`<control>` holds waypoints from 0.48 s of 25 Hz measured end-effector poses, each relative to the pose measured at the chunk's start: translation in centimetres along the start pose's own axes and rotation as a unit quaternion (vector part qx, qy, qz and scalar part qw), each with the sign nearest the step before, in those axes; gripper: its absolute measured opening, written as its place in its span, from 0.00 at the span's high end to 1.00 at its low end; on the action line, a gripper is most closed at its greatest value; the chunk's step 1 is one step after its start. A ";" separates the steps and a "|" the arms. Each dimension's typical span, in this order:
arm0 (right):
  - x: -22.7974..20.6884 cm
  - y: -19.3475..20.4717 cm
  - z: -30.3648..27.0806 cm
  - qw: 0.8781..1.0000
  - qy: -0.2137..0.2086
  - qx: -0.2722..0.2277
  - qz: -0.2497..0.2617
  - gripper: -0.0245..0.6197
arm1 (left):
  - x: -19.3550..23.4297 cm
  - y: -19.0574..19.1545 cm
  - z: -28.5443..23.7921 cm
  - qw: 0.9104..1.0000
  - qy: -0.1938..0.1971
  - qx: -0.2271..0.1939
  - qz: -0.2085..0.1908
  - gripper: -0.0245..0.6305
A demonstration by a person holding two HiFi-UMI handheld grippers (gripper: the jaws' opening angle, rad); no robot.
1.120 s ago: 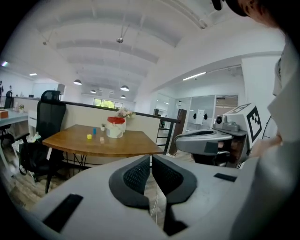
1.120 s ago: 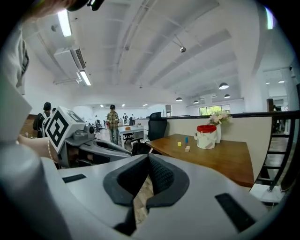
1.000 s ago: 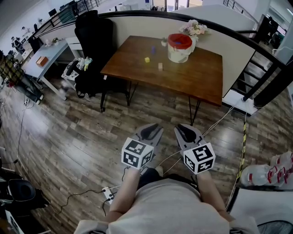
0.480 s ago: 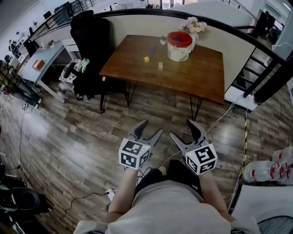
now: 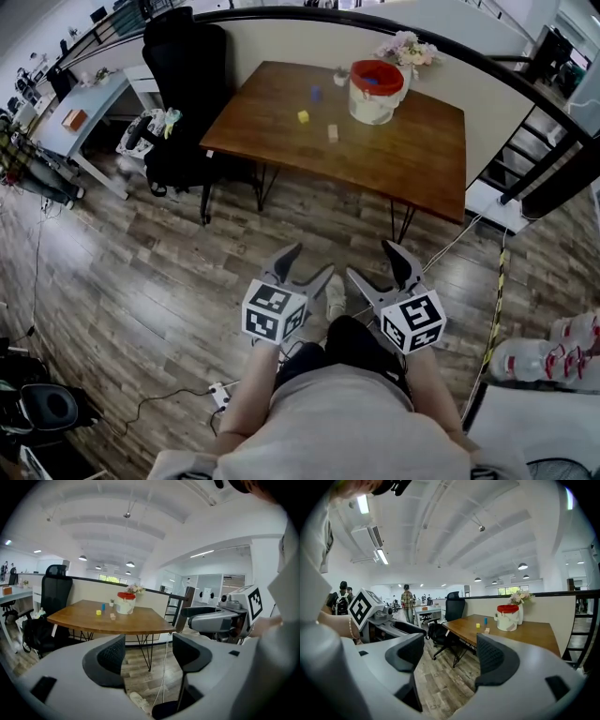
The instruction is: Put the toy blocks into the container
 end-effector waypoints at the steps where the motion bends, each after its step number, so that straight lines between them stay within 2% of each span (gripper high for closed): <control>1: -0.4 -0.3 -0.8 1.000 -0.003 -0.001 0.001 0.43 | 0.6 -0.3 -0.3 1.000 -0.001 0.000 -0.001 0.48; 12: -7.4 -4.3 -11.6 0.999 -0.049 -0.006 -0.005 0.43 | 8.8 -4.0 -6.3 0.999 -0.049 0.001 0.021 0.48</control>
Point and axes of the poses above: the fingertips, and each gripper's own axes: z backward along the fingers, x to its left, y out of its underside, the point moved 3 cm from there along z, backward along the fingers, and after that the axes turned 4 degrees about -z, right-handed, at the moved point
